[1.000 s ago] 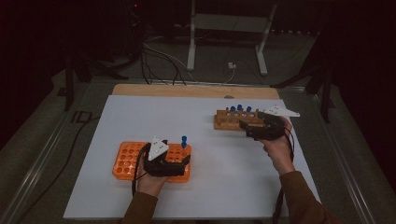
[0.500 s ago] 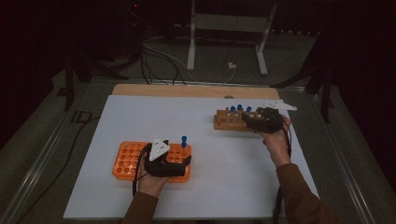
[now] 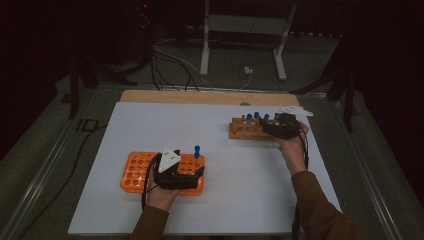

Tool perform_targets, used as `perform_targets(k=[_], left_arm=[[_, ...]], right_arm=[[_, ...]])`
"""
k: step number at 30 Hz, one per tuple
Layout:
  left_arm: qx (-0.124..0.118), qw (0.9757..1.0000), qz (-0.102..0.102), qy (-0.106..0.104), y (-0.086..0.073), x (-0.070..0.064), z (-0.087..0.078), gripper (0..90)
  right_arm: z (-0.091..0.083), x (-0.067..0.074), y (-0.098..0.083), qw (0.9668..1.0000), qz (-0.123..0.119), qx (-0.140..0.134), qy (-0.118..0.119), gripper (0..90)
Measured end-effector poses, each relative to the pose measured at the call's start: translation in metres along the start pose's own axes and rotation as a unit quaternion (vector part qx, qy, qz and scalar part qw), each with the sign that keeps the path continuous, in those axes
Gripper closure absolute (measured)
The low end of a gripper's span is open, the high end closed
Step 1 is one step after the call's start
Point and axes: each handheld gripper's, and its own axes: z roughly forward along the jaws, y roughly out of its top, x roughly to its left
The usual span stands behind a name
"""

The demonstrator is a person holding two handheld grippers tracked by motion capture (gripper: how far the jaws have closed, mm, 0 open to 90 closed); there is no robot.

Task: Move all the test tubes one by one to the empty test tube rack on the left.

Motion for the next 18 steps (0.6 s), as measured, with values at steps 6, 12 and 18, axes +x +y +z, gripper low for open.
perform_targets(k=[6,12,18], left_arm=[[0.002,1.0000,0.001,-0.001,0.000,-0.001,0.001,0.4],[0.003,1.0000,0.003,-0.001,0.000,-0.001,0.001,0.4],[0.004,1.0000,0.003,-0.001,-0.001,-0.002,0.001,0.4]], right_arm=[[0.008,-0.003,-0.003,0.9998,0.009,0.004,-0.018,41.9],[0.014,0.000,-0.005,0.9999,-0.001,0.002,-0.015,56.5],[0.018,0.002,-0.007,0.9999,-0.001,0.005,-0.010,69.0]])
